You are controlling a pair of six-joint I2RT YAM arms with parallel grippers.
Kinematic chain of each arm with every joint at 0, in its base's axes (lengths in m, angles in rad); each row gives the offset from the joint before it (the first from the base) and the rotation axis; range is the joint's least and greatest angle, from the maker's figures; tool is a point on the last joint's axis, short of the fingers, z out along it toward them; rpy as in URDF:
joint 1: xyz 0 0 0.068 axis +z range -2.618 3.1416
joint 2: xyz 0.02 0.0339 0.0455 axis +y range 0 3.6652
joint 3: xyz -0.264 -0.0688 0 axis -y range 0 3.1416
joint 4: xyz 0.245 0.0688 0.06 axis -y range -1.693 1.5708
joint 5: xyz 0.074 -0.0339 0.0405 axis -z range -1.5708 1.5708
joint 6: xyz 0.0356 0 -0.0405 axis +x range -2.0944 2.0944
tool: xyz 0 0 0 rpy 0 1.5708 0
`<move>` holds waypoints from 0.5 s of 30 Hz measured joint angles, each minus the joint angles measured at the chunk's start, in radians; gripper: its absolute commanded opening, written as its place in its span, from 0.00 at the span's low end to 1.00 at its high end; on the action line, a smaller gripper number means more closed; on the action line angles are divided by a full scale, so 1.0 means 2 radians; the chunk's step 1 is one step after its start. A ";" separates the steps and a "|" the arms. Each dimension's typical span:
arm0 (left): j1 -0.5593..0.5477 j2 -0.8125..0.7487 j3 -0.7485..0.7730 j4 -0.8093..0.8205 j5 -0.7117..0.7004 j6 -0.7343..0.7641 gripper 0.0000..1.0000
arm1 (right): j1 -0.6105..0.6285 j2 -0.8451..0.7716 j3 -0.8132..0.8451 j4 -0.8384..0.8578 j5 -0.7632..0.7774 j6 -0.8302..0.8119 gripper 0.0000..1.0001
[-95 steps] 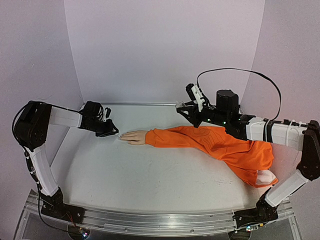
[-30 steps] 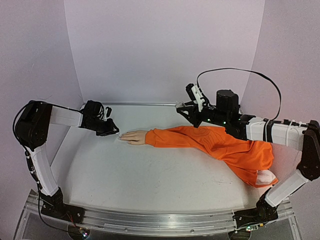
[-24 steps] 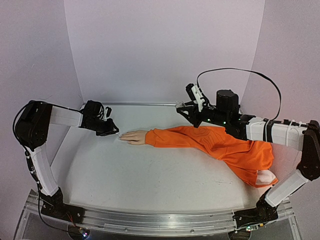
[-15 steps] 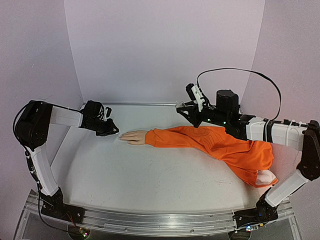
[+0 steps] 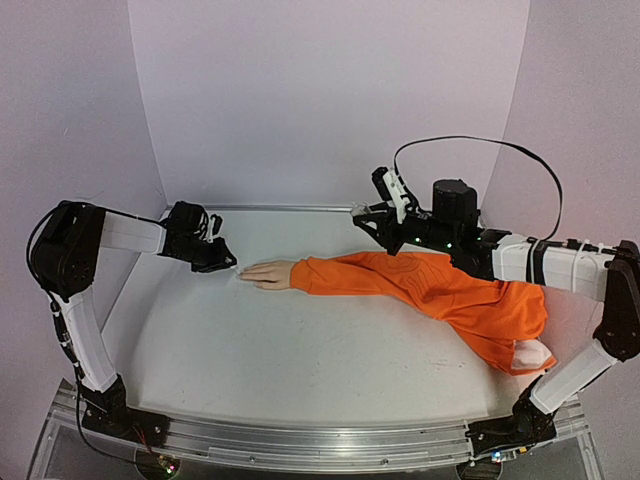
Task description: Paint the nails
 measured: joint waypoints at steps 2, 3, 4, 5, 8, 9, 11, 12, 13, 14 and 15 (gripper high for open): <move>0.000 0.000 0.000 0.000 0.000 0.000 0.00 | 0.000 0.000 0.000 0.000 0.000 0.000 0.00; 0.000 0.000 0.000 -0.001 0.000 0.000 0.00 | 0.000 0.000 0.000 0.000 0.000 0.000 0.00; 0.000 0.000 0.000 -0.002 0.000 0.000 0.00 | 0.000 0.000 0.000 0.000 0.000 0.000 0.00; 0.000 0.000 0.000 -0.004 0.000 0.000 0.00 | 0.000 0.000 0.000 0.000 0.000 0.000 0.00; 0.000 0.000 0.000 -0.013 -0.001 0.000 0.00 | 0.000 0.000 0.000 0.000 0.000 0.000 0.00; 0.000 0.000 0.000 -0.015 -0.003 0.000 0.00 | 0.000 0.000 0.000 0.000 0.000 0.000 0.00; 0.000 0.000 0.000 -0.020 -0.006 0.000 0.00 | 0.000 0.000 0.000 0.000 0.000 0.000 0.00; 0.000 0.000 0.000 -0.022 -0.009 0.000 0.00 | 0.000 0.000 0.000 0.000 0.000 0.000 0.00; 0.001 0.000 0.000 -0.025 -0.010 0.000 0.00 | 0.000 0.000 0.000 0.000 0.000 0.000 0.00; 0.001 0.000 0.000 -0.027 -0.011 0.000 0.00 | 0.000 0.000 0.000 0.000 0.000 0.000 0.00; 0.001 0.000 0.000 -0.027 -0.014 0.002 0.00 | 0.000 0.000 0.000 0.000 0.000 0.000 0.00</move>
